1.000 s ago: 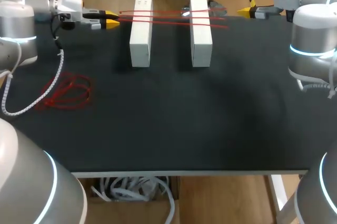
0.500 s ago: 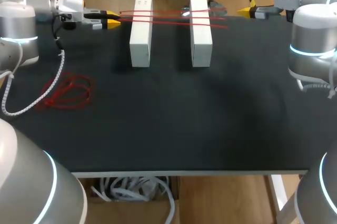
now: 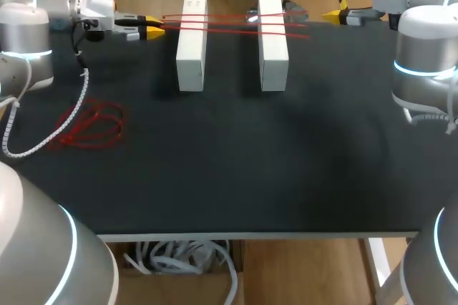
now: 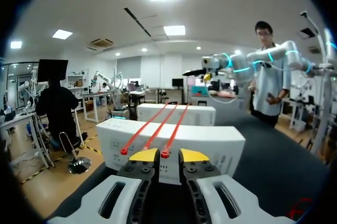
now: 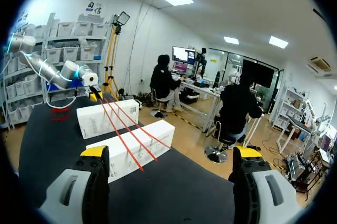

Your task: Grab the tape and strap the tape.

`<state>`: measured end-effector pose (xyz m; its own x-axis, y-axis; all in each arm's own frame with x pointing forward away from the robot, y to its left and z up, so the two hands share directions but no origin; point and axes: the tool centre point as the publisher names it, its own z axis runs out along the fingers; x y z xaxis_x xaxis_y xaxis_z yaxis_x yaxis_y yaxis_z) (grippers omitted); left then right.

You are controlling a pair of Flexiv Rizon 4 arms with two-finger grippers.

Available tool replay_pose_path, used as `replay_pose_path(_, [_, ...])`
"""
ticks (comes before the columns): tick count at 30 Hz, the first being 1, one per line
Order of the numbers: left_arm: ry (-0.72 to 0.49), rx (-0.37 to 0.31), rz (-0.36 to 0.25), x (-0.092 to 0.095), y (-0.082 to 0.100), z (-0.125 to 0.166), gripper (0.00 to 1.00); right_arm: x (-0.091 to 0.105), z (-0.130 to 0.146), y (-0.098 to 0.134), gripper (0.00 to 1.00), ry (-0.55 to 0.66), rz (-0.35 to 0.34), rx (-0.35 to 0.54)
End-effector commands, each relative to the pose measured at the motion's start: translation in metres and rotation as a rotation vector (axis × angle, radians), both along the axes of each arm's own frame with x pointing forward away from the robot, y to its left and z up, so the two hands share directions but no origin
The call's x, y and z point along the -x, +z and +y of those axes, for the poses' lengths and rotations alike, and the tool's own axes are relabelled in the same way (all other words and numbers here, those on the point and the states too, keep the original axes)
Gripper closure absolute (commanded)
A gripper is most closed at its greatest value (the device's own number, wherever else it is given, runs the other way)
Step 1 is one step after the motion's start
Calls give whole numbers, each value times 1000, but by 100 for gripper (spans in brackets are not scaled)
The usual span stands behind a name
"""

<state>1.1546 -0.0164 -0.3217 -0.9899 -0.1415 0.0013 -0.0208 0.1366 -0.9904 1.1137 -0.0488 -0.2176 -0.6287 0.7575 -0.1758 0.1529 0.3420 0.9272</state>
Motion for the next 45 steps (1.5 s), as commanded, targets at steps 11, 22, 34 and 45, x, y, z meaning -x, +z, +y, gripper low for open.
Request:
replay_pose_path(11, [-5,4,-3,-2,-2,-1,100,0,-1,0,0,2,2,1])
replay_pose_path(22, [-30,24,-16,5,1,-3,100,0,-1,0,0,2,2,1])
replay_pose_path(34, [-2,64,2,27,29,-5,100,0,-1,0,0,2,2,1])
replay_pose_path(45, [26,107,11,60,76,-13,100,0,-1,0,0,2,2,1])
